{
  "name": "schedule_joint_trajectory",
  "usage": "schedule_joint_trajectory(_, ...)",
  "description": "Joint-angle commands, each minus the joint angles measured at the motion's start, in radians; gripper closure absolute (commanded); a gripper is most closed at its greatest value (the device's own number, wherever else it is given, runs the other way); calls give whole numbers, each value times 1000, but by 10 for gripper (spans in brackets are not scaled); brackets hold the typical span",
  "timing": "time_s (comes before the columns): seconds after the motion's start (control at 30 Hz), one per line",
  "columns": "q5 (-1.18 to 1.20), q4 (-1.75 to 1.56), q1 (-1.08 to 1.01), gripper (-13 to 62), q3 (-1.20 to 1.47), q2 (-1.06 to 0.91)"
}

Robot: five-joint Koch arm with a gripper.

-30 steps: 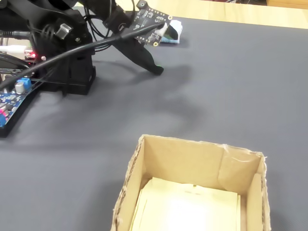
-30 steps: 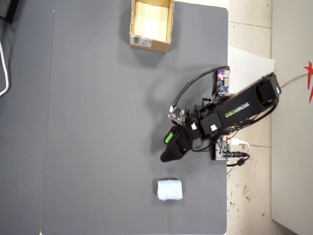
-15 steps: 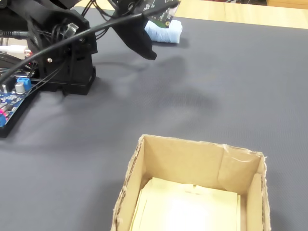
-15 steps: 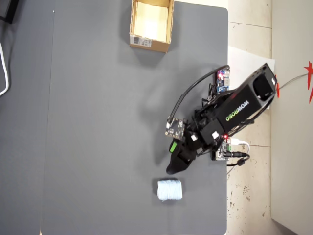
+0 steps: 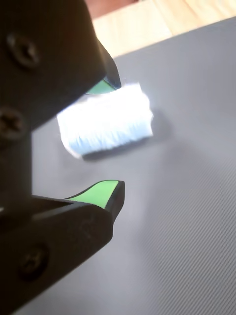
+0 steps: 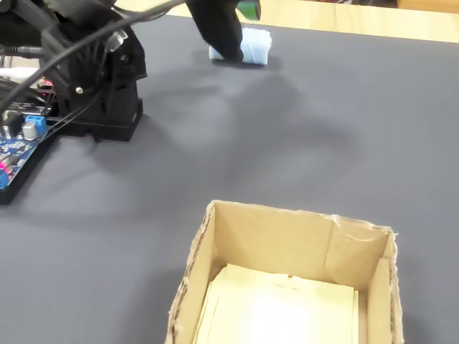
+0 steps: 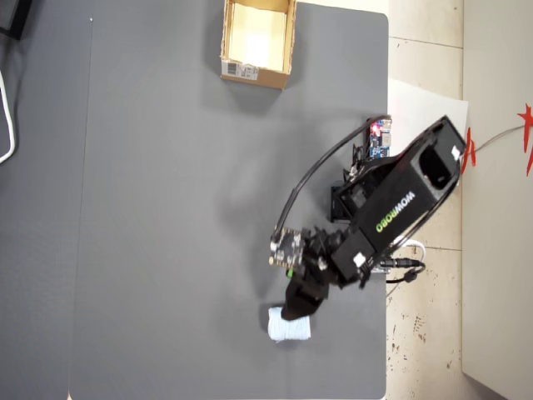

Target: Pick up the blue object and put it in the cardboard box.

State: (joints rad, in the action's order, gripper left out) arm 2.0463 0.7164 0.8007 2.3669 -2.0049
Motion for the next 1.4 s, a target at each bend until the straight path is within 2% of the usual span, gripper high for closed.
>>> schedule_joint_trajectory(0.0,67,48,35,163,-109,14)
schedule_joint_trajectory(0.17,72,130,103,163,-175,61)
schedule_joint_trajectory(0.37,75,181,224,163,-308,219)
schedule_joint_trajectory(0.93,91,166,345,167,-370,460)
schedule_joint_trajectory(1.07,91,198,341,212,-388,499)
schedule_joint_trajectory(1.13,78,202,341,278,-393,502)
schedule_joint_trajectory(1.2,77,233,341,308,-400,502)
schedule_joint_trajectory(1.3,37,239,337,418,-407,480)
schedule_joint_trajectory(1.37,26,236,337,420,-407,471)
